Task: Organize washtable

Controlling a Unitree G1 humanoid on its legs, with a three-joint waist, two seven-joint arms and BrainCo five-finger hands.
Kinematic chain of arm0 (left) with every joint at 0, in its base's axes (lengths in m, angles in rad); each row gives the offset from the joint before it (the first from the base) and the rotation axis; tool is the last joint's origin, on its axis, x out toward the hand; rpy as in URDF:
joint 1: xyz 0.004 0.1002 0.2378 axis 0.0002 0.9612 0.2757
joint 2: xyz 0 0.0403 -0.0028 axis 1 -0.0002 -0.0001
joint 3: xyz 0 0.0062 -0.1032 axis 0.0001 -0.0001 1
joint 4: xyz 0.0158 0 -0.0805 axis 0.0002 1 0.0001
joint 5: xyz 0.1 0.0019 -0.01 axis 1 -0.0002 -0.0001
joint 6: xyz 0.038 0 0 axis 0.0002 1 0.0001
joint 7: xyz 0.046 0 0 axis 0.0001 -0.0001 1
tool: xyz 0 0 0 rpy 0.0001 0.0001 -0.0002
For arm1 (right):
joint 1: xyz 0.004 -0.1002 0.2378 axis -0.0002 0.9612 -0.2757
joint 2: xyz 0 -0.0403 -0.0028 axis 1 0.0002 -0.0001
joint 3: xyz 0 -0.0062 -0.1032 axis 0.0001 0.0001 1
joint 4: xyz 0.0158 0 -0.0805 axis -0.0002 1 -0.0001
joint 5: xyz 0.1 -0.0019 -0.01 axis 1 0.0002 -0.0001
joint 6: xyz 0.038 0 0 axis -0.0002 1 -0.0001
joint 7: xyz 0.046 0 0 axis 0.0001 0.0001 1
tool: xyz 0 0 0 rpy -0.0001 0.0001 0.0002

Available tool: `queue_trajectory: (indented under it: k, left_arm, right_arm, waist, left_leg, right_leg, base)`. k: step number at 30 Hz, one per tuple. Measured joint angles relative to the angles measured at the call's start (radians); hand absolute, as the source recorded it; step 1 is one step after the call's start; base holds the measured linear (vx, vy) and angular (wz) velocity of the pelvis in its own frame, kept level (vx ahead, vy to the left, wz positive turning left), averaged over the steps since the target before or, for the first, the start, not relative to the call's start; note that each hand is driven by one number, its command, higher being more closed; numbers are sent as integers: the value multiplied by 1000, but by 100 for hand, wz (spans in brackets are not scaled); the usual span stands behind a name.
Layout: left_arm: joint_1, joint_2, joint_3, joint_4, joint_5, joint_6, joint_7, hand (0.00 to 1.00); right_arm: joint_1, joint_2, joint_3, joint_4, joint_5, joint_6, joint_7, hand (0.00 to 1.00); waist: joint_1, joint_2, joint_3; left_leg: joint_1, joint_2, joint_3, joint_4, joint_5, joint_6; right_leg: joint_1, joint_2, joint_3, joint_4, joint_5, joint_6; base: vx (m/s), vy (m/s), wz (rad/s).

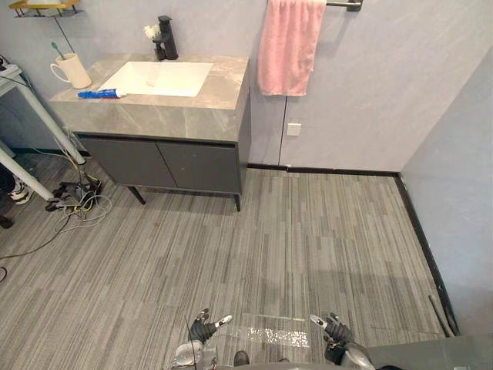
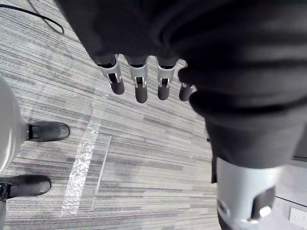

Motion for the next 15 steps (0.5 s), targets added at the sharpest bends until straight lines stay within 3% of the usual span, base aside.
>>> queue_trajectory:
  k: [9,11,14,15]
  left_arm:
    - [-14,-1,0,-38,-16,-2,4,0]
    - [-23,-1,0,-61,-25,-3,4,0]
    - [-44,4,0,-113,-29,-3,4,0]
    - [-50,5,0,-116,-29,-3,4,0]
  right_arm:
    - [-47,9,-7,-35,15,-1,-17,0]
    - [-71,8,-10,-36,22,-2,-19,0]
    - [-96,9,-21,-67,35,-4,-21,0]
    - [-105,9,-21,-70,43,-4,-21,0]
  waist:
    - [5,-12,9]
    - [15,-11,15]
    - [27,-21,75]
    - [30,-20,102]
  left_leg:
    - [-35,2,18,0,-5,5]
    - [-47,3,23,3,-13,13]
    - [-50,-12,27,45,-60,36]
    - [-52,-12,32,84,-92,45]
  right_leg:
    - [-38,3,17,-1,2,0]
    - [-67,2,20,33,-15,20]
    - [-158,-21,15,254,-119,60]
    - [-211,-31,9,398,-140,90]
  base:
    - [35,-19,-6]
    - [33,14,-7]
    - [10,8,-2]
    - [16,26,-6]
